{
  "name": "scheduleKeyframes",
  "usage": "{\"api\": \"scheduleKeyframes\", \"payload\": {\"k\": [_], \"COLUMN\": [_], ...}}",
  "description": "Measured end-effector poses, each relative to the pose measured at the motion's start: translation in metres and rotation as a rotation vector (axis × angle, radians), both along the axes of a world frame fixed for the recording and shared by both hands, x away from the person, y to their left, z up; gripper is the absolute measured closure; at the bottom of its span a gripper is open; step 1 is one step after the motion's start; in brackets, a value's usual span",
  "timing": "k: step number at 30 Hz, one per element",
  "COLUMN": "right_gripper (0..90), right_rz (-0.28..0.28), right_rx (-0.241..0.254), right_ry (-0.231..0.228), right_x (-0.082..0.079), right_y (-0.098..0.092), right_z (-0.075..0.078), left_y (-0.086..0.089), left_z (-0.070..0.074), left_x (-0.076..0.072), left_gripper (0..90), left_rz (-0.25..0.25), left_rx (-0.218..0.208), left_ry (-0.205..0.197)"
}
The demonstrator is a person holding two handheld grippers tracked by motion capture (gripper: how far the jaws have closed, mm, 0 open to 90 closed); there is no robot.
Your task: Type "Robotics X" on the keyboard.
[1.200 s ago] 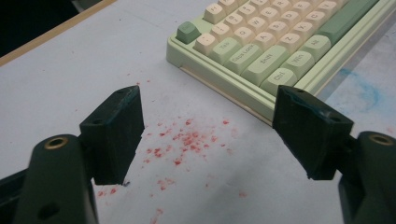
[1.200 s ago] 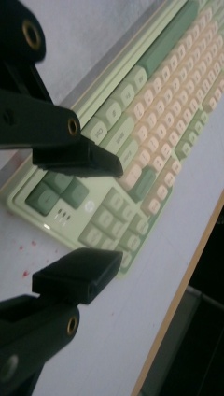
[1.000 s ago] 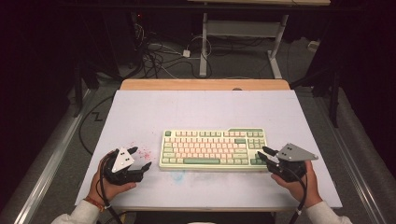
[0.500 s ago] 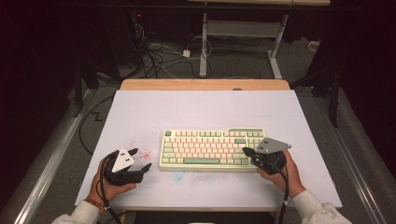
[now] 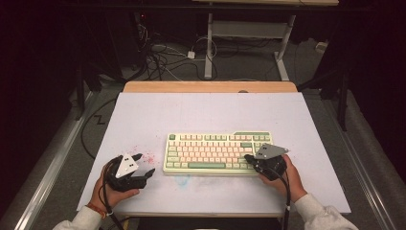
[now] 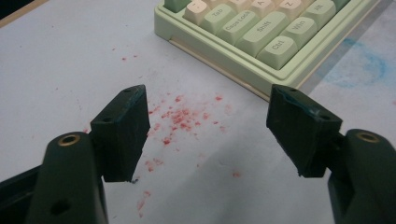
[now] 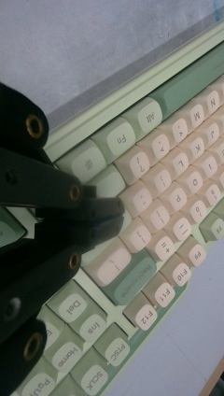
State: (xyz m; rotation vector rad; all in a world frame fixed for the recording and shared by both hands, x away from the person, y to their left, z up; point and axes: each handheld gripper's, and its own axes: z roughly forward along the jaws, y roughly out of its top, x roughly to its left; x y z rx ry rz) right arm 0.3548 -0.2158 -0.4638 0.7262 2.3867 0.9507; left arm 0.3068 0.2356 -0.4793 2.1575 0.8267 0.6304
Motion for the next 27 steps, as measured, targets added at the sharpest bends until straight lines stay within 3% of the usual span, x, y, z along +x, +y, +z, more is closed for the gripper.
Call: {"api": "scheduleKeyframes", "payload": {"k": [7,8,10,12,13,14,20,27], "right_gripper": [90.0,90.0,90.0,90.0,90.0,90.0,90.0,90.0], "right_rz": [-0.004,-0.007,-0.008,-0.008,-0.008,-0.010,-0.014,-0.016], "right_rx": [0.011,0.016,0.017,0.014,0.014,0.014,0.017,0.022], "right_ry": [-0.005,-0.008,-0.008,-0.013,-0.013,-0.015,-0.022,-0.021], "right_x": [-0.001,-0.002,-0.002,-0.002,-0.002,-0.003,-0.003,-0.003], "right_y": [-0.001,-0.001,-0.001,-0.001,-0.001,0.000,0.000,-0.001], "right_z": [-0.002,-0.002,-0.002,-0.002,-0.002,-0.002,-0.003,-0.004], "left_y": [0.002,0.002,0.002,0.001,0.001,-0.001,-0.007,-0.022], "left_z": [0.004,0.005,0.006,0.008,0.009,0.010,0.016,0.021], "left_x": [0.000,0.000,0.000,0.000,0.000,0.000,0.006,0.019], "left_gripper": [44.1,57.6,62.0,77.8,77.8,84.3,88.0,88.0], "left_rz": [-0.027,-0.039,-0.050,-0.069,-0.074,-0.080,-0.103,-0.133], "left_rx": [-0.014,-0.019,-0.025,-0.019,-0.017,-0.012,-0.009,0.042], "left_ry": [0.012,0.020,0.030,0.036,0.039,0.041,0.039,0.045]}}
